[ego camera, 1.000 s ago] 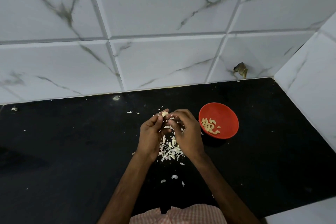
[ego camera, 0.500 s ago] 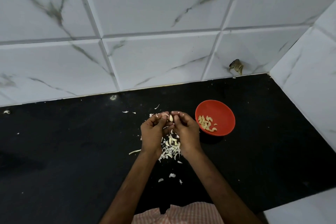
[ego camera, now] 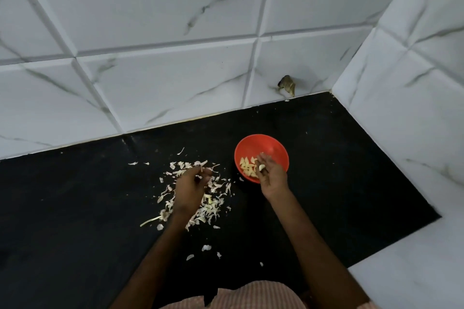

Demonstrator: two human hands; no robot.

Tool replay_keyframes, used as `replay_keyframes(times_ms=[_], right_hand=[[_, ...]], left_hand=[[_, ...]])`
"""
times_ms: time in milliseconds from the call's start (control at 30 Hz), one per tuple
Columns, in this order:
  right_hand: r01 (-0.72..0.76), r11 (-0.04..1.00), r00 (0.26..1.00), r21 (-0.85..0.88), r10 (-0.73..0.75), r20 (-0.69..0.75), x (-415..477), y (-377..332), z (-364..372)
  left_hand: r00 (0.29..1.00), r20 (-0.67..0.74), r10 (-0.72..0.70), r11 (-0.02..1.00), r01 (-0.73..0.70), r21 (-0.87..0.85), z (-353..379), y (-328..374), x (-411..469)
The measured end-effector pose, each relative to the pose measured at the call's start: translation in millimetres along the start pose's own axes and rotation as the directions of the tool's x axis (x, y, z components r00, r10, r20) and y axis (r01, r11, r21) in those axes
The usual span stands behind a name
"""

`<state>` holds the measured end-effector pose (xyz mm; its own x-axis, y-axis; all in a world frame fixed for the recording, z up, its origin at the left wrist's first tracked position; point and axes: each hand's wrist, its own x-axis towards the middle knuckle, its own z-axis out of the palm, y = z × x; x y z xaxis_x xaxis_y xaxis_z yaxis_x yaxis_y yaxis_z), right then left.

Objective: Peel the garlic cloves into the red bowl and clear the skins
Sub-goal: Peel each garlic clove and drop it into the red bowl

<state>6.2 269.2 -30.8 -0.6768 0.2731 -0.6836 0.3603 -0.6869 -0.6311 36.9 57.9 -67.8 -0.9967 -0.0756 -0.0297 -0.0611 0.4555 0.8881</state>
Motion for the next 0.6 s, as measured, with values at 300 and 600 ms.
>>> replay_keyframes(times_ms=[300,600], right_hand=[[0.687,0.370,0.708,-0.626,-0.535,0.461,5.4,29.0,-12.9],[0.798,-0.065,0.601,-0.600,0.008,0.799,4.8,145.6,-16.8]], left_hand=[[0.964,0.265,-0.037,0.709,-0.162,0.687,-11.9,-63.4,-33.2],[0.987,0.044,0.154,0.869,-0.156,0.470,-3.4,-84.5,-53.8]])
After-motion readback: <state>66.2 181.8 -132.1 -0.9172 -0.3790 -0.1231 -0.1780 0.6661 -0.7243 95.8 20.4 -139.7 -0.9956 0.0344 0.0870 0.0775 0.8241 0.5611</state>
